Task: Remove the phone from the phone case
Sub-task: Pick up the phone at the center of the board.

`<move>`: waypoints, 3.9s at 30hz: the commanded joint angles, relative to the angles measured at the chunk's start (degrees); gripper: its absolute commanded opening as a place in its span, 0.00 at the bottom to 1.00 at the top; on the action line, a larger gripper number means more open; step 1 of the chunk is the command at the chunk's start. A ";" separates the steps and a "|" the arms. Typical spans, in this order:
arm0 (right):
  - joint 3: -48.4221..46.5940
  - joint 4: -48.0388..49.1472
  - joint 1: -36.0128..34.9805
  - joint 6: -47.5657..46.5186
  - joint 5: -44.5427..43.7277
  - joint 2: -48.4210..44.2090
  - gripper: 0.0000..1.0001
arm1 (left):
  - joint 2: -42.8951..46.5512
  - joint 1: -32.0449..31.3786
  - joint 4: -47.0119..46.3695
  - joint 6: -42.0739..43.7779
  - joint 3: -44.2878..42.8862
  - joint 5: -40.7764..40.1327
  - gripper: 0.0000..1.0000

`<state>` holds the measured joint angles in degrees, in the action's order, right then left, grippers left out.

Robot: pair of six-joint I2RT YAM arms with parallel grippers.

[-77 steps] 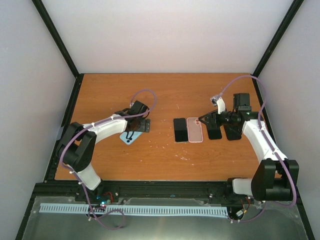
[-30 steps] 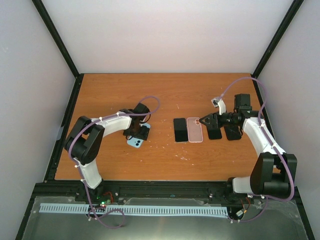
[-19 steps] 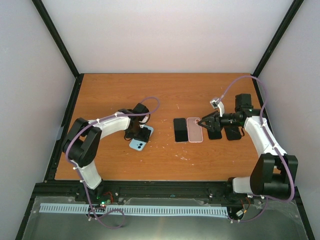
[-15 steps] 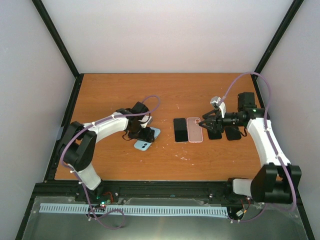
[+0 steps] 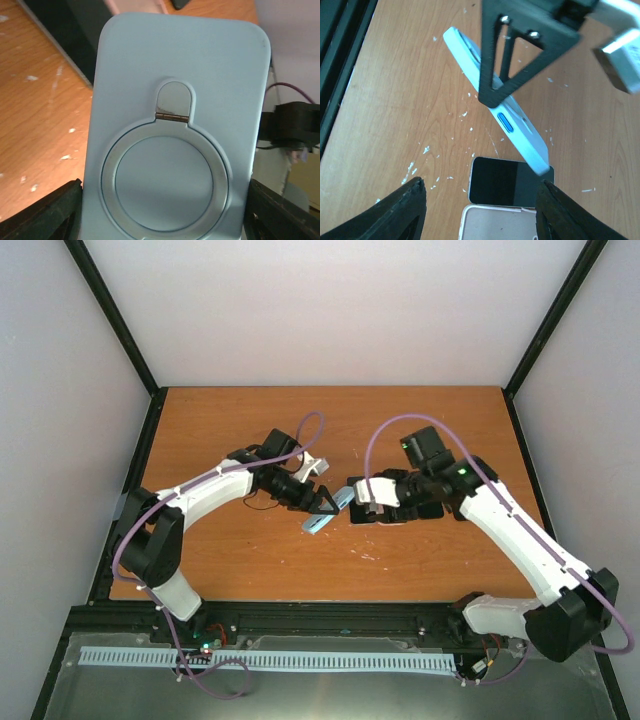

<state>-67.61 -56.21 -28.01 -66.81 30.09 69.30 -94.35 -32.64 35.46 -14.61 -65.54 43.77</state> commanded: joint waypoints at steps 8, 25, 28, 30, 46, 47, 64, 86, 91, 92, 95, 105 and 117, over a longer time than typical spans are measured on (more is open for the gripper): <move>-0.37 4.95 -15.39 -4.93 -23.04 3.98 0.49 | 0.42 -0.32 -2.78 1.99 -3.63 12.32 0.49; -4.67 5.07 -19.87 -7.64 -25.80 9.44 0.40 | 0.05 -0.36 -1.82 3.53 -2.87 15.56 0.48; -6.03 3.66 -20.53 -9.20 -25.98 11.01 0.35 | 0.31 -0.32 -1.93 4.03 -2.98 16.67 0.49; -6.90 2.77 -20.74 -10.36 -26.41 11.91 0.31 | -0.03 -0.27 -1.03 4.59 -3.58 16.78 0.49; -10.70 -3.40 -19.72 -7.22 -27.00 13.68 0.03 | 3.60 4.95 2.34 6.60 -5.78 12.30 0.73; -10.94 -3.88 -18.53 -6.01 -25.16 13.35 0.03 | 4.81 6.34 1.76 6.30 -5.64 10.78 0.76; -12.34 -4.68 17.78 24.35 34.52 15.85 0.03 | 32.32 6.64 -70.50 -16.86 31.34 -2.24 0.86; 0.85 7.65 20.36 40.28 44.77 8.15 0.03 | 4.41 -1.13 -103.91 -36.18 23.50 1.12 0.65; 1.58 8.21 20.36 40.88 44.75 7.91 0.03 | 1.10 -1.71 -107.30 -38.57 21.40 2.35 0.51; 1.46 8.28 20.36 40.97 44.79 7.83 0.03 | 0.57 -1.93 -107.51 -38.57 20.82 2.63 0.47; 1.37 8.39 20.36 41.20 45.05 7.84 0.04 | -0.30 -2.71 -107.22 -37.86 19.93 3.14 0.36; 1.80 8.93 20.36 41.67 45.17 8.34 0.04 | -0.55 -3.25 -107.36 -37.14 19.66 3.69 0.16; 0.78 8.08 20.36 40.55 42.51 6.21 0.52 | 3.75 -2.98 -97.99 -30.49 18.99 6.26 0.00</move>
<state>-65.30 -47.59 -7.84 -24.71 72.88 78.08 -94.37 -35.51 -66.37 -50.26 -43.99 48.29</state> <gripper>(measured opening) 0.438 0.116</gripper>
